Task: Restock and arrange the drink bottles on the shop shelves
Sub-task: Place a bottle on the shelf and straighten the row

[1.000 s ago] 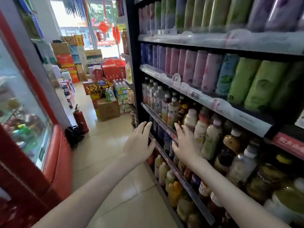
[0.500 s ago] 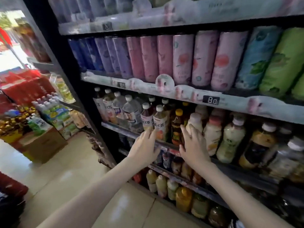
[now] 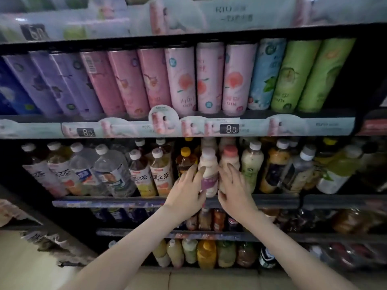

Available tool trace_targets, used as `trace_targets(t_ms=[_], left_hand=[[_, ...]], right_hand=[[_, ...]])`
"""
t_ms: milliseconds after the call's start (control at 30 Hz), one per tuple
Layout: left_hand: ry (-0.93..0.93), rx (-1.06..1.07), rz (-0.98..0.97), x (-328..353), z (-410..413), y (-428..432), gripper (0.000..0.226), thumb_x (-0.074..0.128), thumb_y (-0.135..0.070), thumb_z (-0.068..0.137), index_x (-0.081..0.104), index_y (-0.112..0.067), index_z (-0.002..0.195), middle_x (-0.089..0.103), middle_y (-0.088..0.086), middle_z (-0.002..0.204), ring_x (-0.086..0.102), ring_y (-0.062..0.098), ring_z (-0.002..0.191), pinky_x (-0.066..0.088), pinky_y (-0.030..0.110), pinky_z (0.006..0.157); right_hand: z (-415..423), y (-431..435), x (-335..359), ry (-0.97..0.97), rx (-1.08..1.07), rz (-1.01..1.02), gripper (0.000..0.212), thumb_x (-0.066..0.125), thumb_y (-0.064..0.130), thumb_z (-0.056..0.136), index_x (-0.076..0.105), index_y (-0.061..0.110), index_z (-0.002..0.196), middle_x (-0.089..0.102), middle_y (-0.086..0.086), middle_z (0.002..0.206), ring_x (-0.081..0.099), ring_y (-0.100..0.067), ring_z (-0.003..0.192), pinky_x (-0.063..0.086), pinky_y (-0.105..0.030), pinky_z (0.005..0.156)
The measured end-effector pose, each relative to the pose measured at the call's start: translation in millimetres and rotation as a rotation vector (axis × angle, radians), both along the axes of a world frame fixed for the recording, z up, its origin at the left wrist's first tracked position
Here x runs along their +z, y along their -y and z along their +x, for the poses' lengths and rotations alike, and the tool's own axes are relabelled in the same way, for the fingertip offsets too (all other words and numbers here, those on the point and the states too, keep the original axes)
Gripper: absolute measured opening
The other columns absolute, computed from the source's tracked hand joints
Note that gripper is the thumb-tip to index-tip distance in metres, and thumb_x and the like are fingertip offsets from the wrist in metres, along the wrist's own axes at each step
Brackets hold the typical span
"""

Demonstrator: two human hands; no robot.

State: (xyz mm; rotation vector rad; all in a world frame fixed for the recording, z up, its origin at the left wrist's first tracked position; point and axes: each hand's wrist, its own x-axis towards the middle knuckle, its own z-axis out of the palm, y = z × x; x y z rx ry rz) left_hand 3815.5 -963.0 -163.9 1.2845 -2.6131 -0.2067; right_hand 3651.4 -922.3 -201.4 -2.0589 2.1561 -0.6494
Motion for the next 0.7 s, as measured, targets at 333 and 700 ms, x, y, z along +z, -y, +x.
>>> trace_targets(t_ms=[333,700], left_hand=[[-0.132,-0.27,-0.251,20.5,-51.1,-16.0,0.069,0.059,-0.029,0.086,0.03,-0.013,0.147,0.022,0.024,0.152,0.028,0.039,0.136,0.033,0.046,0.108],[-0.405,-0.154,-0.669,124.4,-97.3,20.2,0.058,0.058,-0.021,0.081,0.048,-0.008,0.137,0.042,0.027,0.139,0.036,0.038,0.123,0.035,0.053,0.104]], right_hand=[[-45.1,-62.3,12.6,0.038,-0.304,-0.138,0.087,0.062,0.021,0.089,0.004,0.03,0.152,0.017,-0.012,0.155,0.022,-0.03,0.139,0.029,-0.043,0.111],[-123.7,-30.5,147.7,-0.176,-0.404,-0.71,0.074,0.064,0.016,0.087,0.022,0.011,0.148,0.034,-0.026,0.144,0.034,-0.04,0.129,0.034,-0.053,0.104]])
